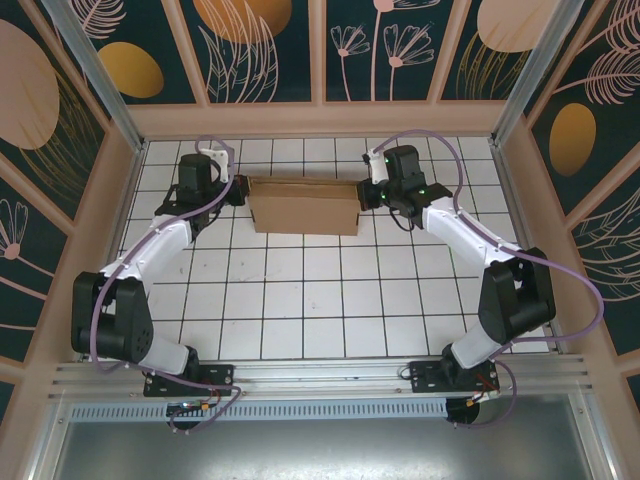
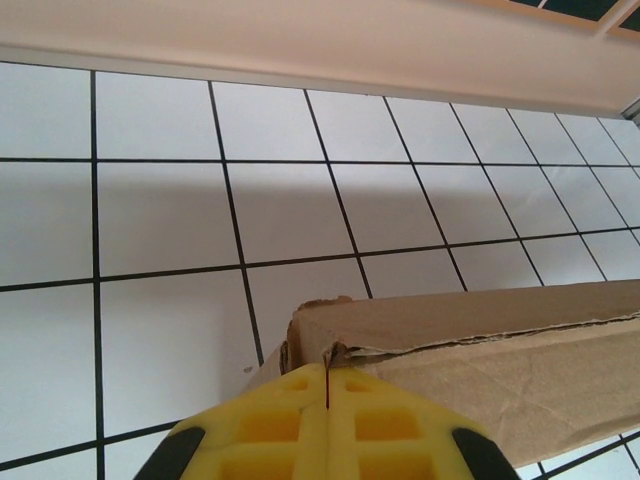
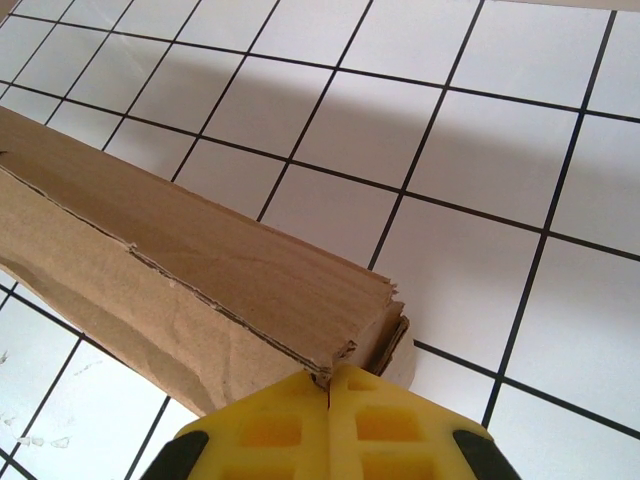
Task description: Fold the paper box
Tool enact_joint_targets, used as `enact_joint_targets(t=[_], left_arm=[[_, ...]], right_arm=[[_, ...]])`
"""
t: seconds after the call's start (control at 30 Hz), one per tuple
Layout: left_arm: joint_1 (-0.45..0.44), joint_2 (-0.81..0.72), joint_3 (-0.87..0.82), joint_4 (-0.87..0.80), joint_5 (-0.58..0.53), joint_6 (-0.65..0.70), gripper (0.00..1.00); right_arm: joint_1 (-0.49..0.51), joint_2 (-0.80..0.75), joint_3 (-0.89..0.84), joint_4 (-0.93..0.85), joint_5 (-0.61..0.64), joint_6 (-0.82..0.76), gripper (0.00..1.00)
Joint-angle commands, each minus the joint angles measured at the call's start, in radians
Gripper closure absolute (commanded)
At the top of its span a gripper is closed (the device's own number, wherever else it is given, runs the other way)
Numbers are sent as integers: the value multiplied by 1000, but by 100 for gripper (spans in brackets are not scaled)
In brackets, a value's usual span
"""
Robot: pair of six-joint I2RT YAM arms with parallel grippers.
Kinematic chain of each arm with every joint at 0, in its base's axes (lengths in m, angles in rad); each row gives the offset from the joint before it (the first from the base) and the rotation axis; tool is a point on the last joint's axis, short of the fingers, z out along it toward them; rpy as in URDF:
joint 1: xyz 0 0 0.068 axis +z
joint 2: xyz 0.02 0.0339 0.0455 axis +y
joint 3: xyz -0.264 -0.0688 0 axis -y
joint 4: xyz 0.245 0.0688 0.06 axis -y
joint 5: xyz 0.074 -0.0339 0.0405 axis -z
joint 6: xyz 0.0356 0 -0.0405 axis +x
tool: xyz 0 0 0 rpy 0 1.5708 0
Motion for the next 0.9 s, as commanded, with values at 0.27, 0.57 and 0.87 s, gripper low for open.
enact_joint_targets(t=[0.27, 0.57, 0.87], left_arm=[[3, -18, -175, 82, 36, -134, 100], [3, -25, -213, 100, 42, -161, 100], [2, -25, -172, 77, 46, -141, 100]], right_arm=[[18, -12, -117, 3, 4, 84, 98], [24, -83, -174, 61, 24, 103, 68], [-100, -271, -231, 232, -202, 200, 33]])
